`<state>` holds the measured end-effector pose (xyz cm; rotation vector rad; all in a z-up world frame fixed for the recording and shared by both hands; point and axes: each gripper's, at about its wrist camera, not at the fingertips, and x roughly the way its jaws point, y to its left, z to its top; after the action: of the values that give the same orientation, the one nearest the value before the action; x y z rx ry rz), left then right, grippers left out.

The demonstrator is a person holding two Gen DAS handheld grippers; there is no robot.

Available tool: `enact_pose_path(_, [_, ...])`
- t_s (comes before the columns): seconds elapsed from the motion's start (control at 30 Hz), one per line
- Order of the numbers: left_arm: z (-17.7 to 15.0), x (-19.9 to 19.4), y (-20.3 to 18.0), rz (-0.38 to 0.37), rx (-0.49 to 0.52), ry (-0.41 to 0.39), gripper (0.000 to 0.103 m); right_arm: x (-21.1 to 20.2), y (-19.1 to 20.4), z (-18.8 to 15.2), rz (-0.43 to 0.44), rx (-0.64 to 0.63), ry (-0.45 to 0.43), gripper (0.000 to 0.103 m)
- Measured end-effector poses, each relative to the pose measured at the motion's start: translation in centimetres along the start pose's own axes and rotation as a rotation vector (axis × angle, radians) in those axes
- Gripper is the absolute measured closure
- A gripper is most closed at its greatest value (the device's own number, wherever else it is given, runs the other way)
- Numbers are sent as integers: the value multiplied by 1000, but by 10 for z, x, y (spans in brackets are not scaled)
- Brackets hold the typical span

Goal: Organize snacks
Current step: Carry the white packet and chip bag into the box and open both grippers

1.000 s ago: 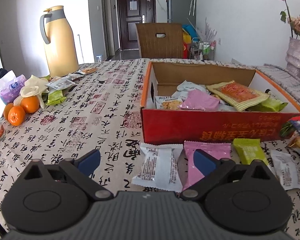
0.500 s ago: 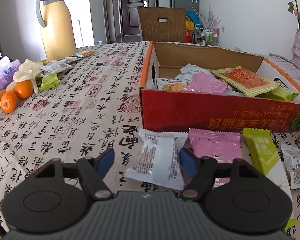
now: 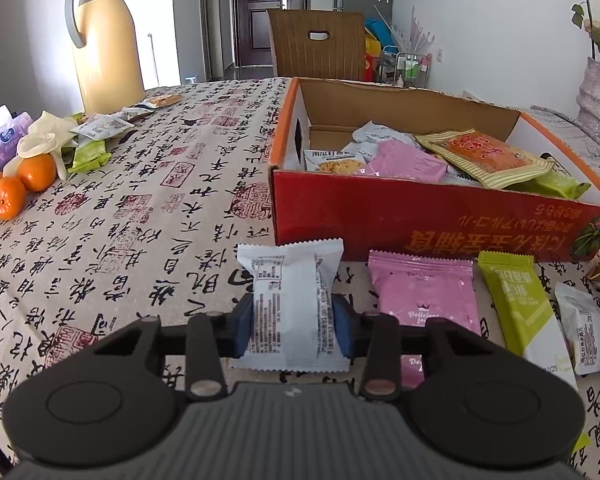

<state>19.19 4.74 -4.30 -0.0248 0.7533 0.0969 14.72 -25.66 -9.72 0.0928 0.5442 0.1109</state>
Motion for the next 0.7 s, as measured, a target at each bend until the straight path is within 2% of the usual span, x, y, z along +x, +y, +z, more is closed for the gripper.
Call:
enact_pose_path(0.3, [0,-17,2,-1,-3,-44,62,-9,2,-1,10,0,-15,39])
enact_pose_path(0.7, [19,-58,-10,-53,3,-166,62,-24,24,14,62,-12,-79,39])
